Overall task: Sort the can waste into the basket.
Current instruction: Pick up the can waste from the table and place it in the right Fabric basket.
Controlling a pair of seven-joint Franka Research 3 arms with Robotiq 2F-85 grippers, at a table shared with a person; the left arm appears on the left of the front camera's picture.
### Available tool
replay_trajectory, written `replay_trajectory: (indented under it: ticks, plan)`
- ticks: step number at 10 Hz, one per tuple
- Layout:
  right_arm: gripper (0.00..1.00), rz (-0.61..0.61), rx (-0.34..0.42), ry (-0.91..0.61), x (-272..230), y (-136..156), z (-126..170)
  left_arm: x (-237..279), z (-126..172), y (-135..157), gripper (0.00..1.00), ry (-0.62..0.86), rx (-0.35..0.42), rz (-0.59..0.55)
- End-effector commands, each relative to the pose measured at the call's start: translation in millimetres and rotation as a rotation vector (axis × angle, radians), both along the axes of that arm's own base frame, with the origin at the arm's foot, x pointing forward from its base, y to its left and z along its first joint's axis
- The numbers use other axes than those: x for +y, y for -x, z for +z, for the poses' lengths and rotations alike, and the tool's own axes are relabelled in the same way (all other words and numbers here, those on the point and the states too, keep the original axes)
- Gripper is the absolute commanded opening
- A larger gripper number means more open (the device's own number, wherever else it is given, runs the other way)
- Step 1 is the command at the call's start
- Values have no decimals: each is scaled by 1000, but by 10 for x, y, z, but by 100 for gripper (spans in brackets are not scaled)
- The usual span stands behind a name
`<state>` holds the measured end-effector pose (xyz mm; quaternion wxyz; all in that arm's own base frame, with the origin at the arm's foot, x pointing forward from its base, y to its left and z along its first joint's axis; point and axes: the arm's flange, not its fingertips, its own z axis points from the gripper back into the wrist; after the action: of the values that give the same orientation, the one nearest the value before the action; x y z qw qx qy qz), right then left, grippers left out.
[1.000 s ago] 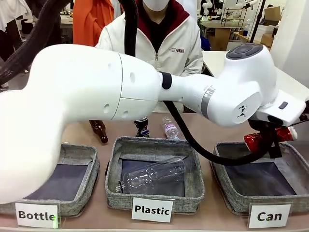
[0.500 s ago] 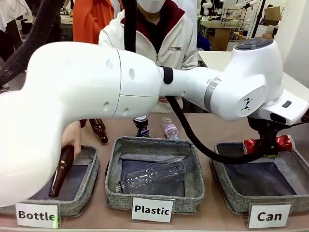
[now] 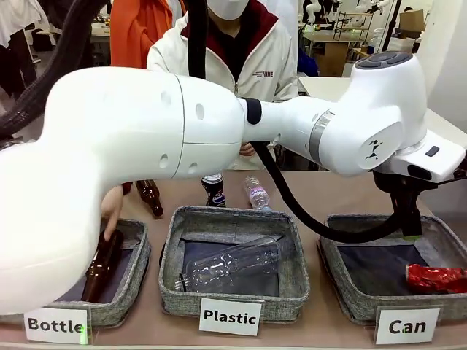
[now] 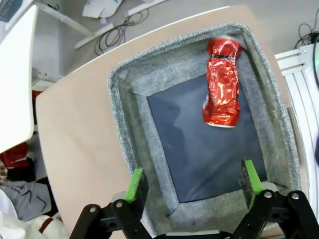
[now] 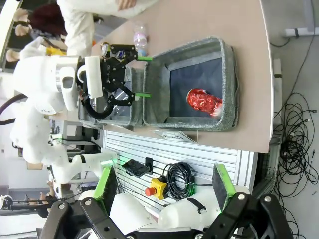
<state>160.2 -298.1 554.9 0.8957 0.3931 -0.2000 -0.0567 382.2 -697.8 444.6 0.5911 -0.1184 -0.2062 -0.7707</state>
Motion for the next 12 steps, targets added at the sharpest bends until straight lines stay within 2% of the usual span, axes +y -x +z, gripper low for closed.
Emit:
replay_trajectory:
  ticks: [1, 2, 3, 4, 6, 7, 8, 11, 12]
  plan:
    - [100, -10, 21, -3, 26, -4, 19, -89, 109, -100, 100, -16, 56, 22]
    - [100, -10, 21, -3, 26, -4, 19, -49, 150, -135, 100, -44, 74, 40]
    - [100, -10, 21, -3, 26, -4, 19, 87, 168, -178, 100, -183, 92, 62]
    - [100, 0, 0, 0, 0, 0, 0, 284, 238, -228, 100, -261, 139, 55]
    - [100, -26, -88, -175, 261, -214, 79, 971, 521, -294, 100, -255, 262, 59]
    - [100, 9, -115, -164, 526, -366, 84, 1429, 655, -252, 100, -206, 245, 66]
    - [100, 94, -129, -207, 899, -535, 98, 1973, 812, -192, 100, -110, 229, 114]
    - [100, 237, -66, -298, 2023, -958, -120, 3390, 1011, -14, 100, 98, 217, 291]
    - [100, 262, -54, -312, 2403, -1040, -248, 3924, 1048, 35, 100, 196, 202, 461]
